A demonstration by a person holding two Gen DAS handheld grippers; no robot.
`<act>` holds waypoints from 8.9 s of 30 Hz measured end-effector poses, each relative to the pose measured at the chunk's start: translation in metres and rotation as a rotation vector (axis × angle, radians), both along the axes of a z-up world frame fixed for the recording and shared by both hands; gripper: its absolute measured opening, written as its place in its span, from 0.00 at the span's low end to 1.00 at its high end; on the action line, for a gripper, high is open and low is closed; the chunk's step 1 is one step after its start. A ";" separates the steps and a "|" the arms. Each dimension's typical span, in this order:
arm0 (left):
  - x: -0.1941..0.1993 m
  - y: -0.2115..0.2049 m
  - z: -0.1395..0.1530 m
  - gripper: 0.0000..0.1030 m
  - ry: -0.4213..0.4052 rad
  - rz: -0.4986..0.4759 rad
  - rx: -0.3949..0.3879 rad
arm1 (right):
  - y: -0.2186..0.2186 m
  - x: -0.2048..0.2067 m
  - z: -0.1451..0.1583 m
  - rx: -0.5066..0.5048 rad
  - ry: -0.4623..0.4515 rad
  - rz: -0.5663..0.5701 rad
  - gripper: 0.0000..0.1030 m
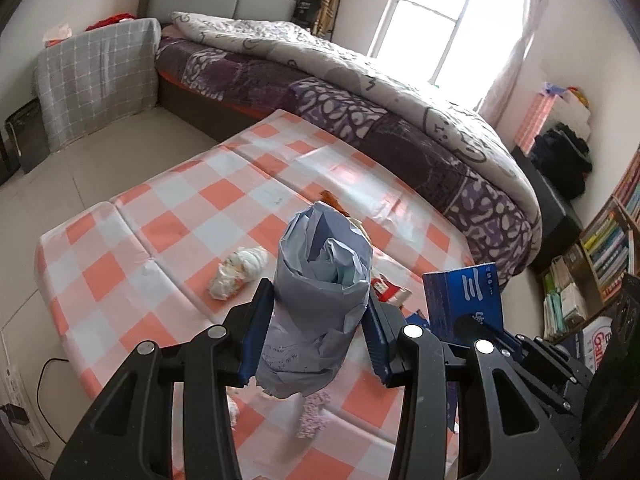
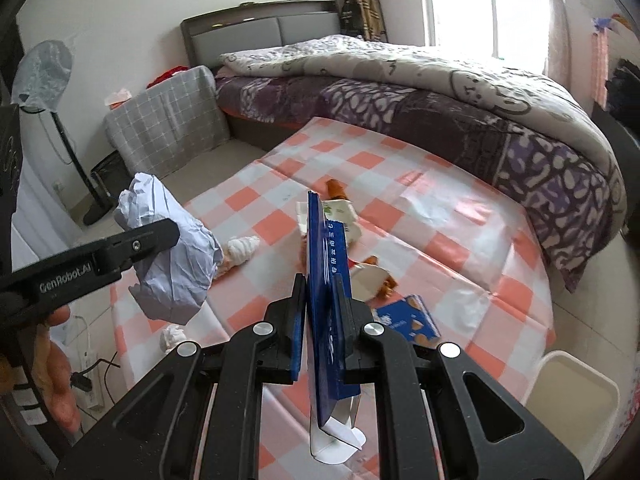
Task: Collect trash
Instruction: 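Carry the grey bag and blue carton to the white bin and release them, then return both tools to the tablecloth and grasp a white tissue with the left tool, then lift the white tissue with the left tool while the right tool grasps the pink strip, then carry the tissue and pink strip over the white bin and open both tools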
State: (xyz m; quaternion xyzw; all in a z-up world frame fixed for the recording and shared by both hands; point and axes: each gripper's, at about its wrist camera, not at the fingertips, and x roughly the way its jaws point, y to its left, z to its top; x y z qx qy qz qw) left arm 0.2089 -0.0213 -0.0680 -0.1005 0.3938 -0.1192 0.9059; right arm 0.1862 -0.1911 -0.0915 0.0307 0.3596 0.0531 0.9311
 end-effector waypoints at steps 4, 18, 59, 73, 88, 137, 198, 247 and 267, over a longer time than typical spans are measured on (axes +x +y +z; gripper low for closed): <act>-0.003 -0.015 0.000 0.42 -0.009 -0.029 0.015 | -0.017 -0.006 0.000 0.013 0.016 -0.055 0.12; -0.019 -0.063 -0.003 0.42 -0.027 -0.125 0.047 | -0.091 -0.030 0.003 0.098 0.070 -0.282 0.13; -0.094 -0.233 -0.016 0.42 -0.027 -0.507 0.076 | -0.268 -0.138 0.021 0.221 0.031 -0.797 0.65; -0.124 -0.281 -0.028 0.42 0.046 -0.659 0.020 | -0.295 -0.159 0.027 0.184 -0.003 -0.888 0.77; -0.119 -0.275 -0.030 0.64 0.105 -0.660 -0.065 | -0.287 -0.150 0.026 0.176 0.014 -0.866 0.85; -0.003 0.037 -0.139 0.40 0.396 0.264 0.238 | -0.015 0.019 -0.081 0.070 0.382 -0.281 0.93; -0.015 0.034 -0.030 0.39 -0.039 0.307 0.207 | 0.040 0.002 -0.018 -0.014 -0.025 -0.169 0.22; -0.063 -0.169 -0.033 0.39 -0.111 -0.180 0.223 | -0.182 -0.096 -0.008 0.055 0.078 -0.685 0.30; -0.102 -0.255 -0.050 0.39 -0.029 -0.460 0.170 | -0.268 -0.154 0.003 0.200 -0.010 -0.965 0.75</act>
